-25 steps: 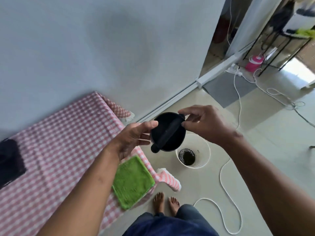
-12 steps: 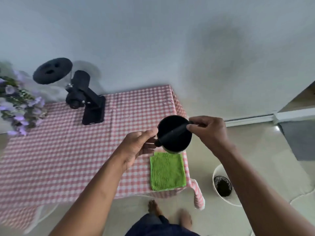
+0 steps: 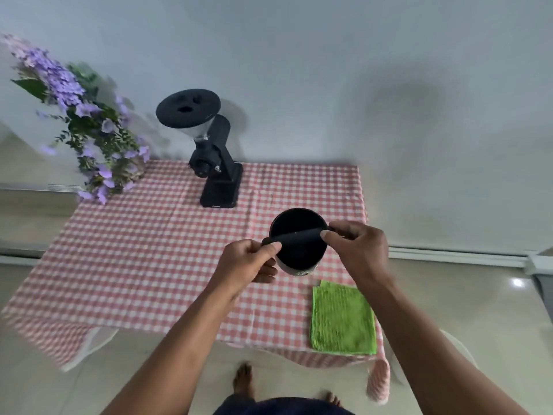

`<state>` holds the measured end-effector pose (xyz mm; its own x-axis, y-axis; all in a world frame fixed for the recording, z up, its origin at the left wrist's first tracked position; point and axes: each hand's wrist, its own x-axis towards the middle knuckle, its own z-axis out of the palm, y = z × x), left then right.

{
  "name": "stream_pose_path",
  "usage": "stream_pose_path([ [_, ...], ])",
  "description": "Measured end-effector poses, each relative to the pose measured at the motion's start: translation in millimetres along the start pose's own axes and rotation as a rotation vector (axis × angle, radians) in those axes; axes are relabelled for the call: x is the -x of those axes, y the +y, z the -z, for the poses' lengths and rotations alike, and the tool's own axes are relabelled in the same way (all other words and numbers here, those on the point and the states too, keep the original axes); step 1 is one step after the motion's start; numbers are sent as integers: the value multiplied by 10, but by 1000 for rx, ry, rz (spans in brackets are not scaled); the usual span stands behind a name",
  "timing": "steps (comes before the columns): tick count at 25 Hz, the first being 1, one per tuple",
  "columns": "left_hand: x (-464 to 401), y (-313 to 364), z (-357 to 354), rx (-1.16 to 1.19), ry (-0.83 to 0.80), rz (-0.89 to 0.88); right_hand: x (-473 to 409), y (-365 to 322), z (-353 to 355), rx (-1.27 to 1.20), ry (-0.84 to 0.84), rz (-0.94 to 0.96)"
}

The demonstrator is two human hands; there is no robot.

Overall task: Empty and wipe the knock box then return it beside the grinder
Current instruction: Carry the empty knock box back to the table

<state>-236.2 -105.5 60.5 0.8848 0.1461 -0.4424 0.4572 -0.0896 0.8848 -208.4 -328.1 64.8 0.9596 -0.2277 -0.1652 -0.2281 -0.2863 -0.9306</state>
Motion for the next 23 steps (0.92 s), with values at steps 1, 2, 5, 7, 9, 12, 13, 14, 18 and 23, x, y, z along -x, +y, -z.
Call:
stream_pose_path([
  [1,-51,9,114,-23,9,-15,27,-45,-130,-2,10,-16],
  [2,-110,0,238,-44,18,-33,57,-78,-265,-4,15,-25],
  [5,-326,-59,623,-81,32,-85,128,-191,-652,2,26,-38],
  [7,-468,-112,828,-118,25,-101,161,-235,-864,32,26,-51],
  [9,-561,-157,975,-152,7,-110,200,-211,-1044,21,69,-76],
  [12,-659,-212,1183,-200,-44,-123,294,-137,-1254,33,85,-119],
  [13,-685,-230,1231,-202,-58,-113,329,-118,-1295,59,82,-137],
  [14,-704,-244,1261,-206,-65,-106,351,-87,-1317,78,72,-144],
  [18,-729,-278,1238,-219,-70,-60,319,-18,-1327,117,35,-163],
  [23,-614,-240,1127,-733,104,-639,265,-17,-1351,135,100,-167],
])
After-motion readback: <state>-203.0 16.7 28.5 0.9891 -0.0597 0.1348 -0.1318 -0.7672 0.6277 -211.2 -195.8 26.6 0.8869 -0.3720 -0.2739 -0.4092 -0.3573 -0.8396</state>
